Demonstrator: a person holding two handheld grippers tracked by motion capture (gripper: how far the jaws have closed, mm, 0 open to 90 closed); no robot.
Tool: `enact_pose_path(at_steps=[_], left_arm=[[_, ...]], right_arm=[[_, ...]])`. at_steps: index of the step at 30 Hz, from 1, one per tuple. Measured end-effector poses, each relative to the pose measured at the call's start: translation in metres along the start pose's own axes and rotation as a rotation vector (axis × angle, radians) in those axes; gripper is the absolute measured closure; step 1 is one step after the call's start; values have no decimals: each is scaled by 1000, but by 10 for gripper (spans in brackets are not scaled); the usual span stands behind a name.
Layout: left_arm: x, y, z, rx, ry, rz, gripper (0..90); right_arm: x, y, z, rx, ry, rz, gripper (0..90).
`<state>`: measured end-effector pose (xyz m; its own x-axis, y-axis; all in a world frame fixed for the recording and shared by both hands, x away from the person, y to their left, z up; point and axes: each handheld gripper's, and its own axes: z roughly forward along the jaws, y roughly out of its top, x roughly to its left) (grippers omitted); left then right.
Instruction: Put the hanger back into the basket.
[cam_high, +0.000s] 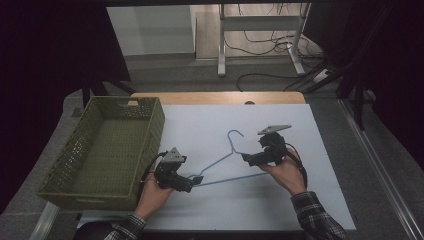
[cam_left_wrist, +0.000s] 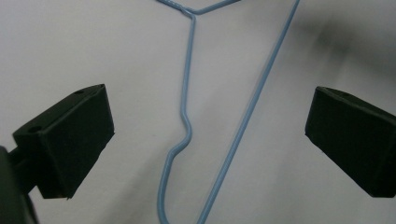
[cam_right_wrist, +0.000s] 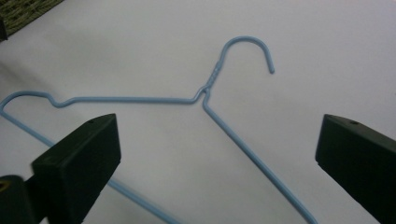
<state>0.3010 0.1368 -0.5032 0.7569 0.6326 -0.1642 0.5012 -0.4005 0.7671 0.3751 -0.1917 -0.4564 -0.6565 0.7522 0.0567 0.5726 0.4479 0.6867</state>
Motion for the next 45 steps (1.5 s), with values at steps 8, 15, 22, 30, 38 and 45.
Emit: enact_pose_path(at_steps=[8, 15, 22, 30, 38, 45], left_arm=[[-2, -2, 5, 26, 21, 34, 10], [-3, -2, 7, 28, 19, 37, 10], [-1, -2, 5, 20, 18, 30, 10], [1, -2, 4, 21, 24, 28, 11], [1, -2, 5, 25, 29, 37, 11], [1, -2, 4, 31, 33, 44, 11]], right_arm=[[0, 17, 24, 13, -12, -2, 105], [-1, 25, 40, 28, -30, -12, 240], [-4, 33, 55, 22, -33, 2, 346], [-4, 38, 80, 57, -42, 13, 541], [-3, 44, 105, 57, -53, 15, 720], [-5, 43, 120, 70, -69, 24, 761]])
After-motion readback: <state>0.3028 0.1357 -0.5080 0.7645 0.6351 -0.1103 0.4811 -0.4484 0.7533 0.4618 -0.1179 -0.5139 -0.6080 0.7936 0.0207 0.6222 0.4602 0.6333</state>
